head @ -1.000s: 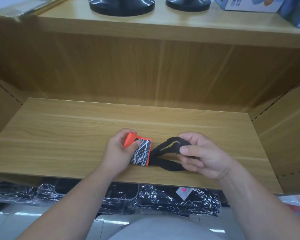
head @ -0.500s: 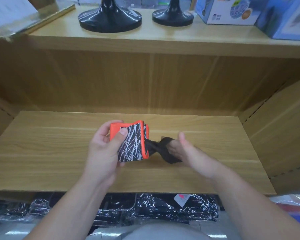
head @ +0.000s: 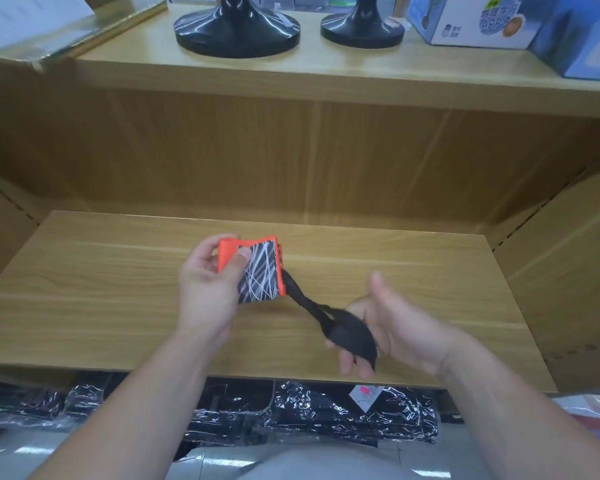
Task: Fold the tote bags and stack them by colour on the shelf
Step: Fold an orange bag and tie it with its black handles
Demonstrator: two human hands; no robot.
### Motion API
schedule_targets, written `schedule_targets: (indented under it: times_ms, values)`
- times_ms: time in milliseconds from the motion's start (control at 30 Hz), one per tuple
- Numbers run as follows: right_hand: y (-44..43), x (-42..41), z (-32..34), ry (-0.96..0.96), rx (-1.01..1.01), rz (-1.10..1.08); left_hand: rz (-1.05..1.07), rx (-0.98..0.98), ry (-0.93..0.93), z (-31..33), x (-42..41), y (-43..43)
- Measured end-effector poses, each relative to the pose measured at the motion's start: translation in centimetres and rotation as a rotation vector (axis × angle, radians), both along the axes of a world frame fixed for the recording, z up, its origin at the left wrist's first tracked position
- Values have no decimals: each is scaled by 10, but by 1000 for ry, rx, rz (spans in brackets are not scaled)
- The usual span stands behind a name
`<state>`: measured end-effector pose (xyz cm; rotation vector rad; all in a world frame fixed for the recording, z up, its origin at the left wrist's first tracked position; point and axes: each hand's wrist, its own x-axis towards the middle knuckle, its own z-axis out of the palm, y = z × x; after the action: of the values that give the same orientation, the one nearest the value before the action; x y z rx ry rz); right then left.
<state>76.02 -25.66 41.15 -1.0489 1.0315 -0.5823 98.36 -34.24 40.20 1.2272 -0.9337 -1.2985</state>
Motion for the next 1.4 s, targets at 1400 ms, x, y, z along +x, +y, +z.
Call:
schedule_targets:
  times_ms: [1400]
  values:
    - [-10, 30, -92, -222, -246, -338, -597, -176, -637, -70, -31, 29]
